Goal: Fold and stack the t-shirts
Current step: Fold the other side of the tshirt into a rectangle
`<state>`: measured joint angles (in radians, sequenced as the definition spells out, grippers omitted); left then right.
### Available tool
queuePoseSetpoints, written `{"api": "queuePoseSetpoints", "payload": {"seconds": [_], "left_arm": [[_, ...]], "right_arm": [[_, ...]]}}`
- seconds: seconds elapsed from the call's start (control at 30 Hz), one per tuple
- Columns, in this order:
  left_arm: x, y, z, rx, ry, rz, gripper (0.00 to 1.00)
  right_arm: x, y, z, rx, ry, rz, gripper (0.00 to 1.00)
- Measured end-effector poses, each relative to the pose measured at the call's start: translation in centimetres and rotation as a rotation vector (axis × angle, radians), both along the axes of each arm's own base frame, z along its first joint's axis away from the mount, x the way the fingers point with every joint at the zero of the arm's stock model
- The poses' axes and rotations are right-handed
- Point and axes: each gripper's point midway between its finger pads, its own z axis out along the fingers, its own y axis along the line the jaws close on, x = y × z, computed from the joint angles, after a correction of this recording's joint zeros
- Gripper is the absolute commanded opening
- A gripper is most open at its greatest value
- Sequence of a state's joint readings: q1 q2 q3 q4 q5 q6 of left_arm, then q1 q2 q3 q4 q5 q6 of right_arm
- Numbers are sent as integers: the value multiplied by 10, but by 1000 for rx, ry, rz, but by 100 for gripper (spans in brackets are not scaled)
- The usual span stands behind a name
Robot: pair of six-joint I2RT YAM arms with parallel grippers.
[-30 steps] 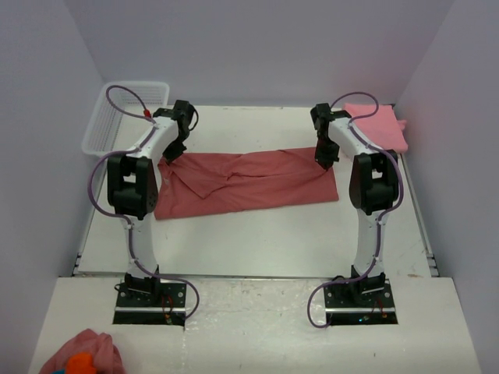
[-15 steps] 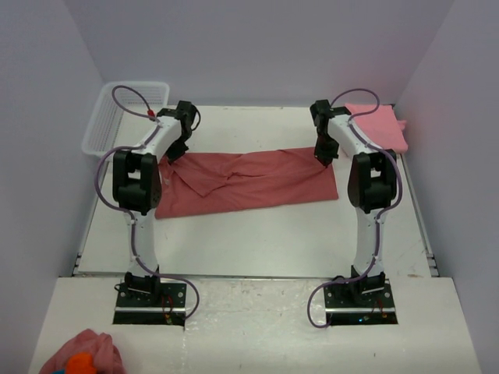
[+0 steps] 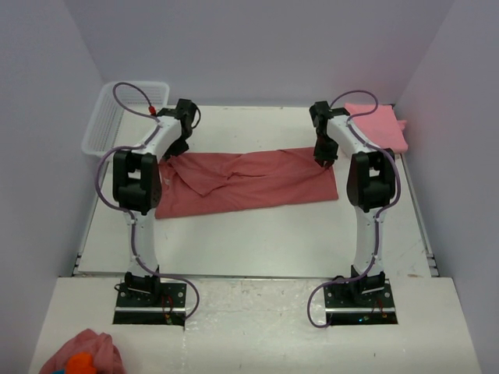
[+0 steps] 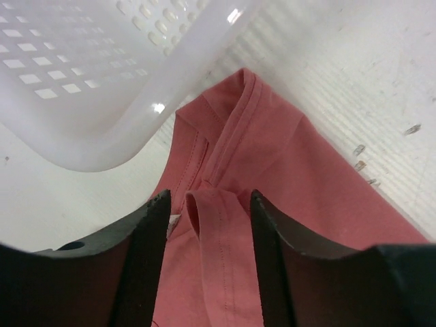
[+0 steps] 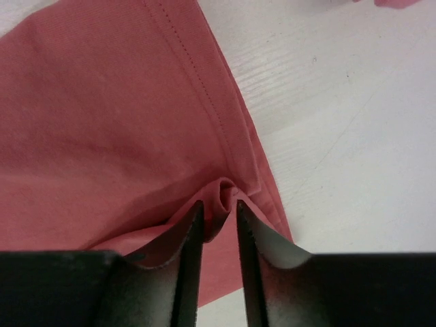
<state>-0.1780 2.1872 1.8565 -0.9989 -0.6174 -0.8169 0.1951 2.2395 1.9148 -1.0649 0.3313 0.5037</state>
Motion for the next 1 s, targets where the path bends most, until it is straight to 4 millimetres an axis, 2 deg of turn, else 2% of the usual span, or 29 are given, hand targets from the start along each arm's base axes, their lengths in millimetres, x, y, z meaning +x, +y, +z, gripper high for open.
{"api": "queuePoseSetpoints", "payload": {"seconds": [0.03,0.13,0.2,0.23,0.27,0.37,0.43,0.47,0.5,0.53,0.57,0.6,0.63,0.77,0.83,0.87,0.93,1.0], "left_arm": [[2,1,3,4,-11,-1,57],[7,3,21,13,-66,-15,62],[10,3,39,10,-125,-35,65],[10,3,50,7,-157,-45,67],[11,2,64,3,-197,-65,69],[15,-3,111,-15,-324,-118,71],[17,-9,142,-32,-404,-148,60],[17,-13,154,-41,-430,-164,49],[17,-17,162,-49,-447,-177,22],[16,-22,168,-55,-457,-195,11],[14,-27,169,-58,-452,-212,8],[10,-33,165,-60,-431,-235,1],[6,-39,159,-63,-408,-257,0],[-38,-69,99,-76,-223,-353,0],[-66,-81,67,-100,-124,-400,23],[-78,-84,56,-116,-85,-414,38],[-102,-84,41,-151,-40,-412,50],[-118,-83,41,-177,-35,-414,61]], "right_arm": [[0,0,0,-1,-1,-1,36],[2,-3,2,-20,-9,-4,48],[8,-5,10,-36,-32,1,50],[13,-5,17,-40,-50,6,57],[20,-5,25,-43,-79,9,60],[39,0,51,-44,-163,31,61],[41,7,62,-35,-194,56,51],[38,12,65,-28,-201,71,22],[33,17,66,-17,-198,94,14],[28,25,65,7,-200,113,3],[21,33,64,29,-189,138,0],[13,42,61,61,-187,164,0],[5,51,58,91,-179,189,0],[-31,85,52,187,-152,281,0],[-40,101,58,218,-164,320,0],[-43,109,63,227,-181,344,0],[-47,117,70,238,-203,365,0],[-52,119,77,245,-224,379,0]]}}
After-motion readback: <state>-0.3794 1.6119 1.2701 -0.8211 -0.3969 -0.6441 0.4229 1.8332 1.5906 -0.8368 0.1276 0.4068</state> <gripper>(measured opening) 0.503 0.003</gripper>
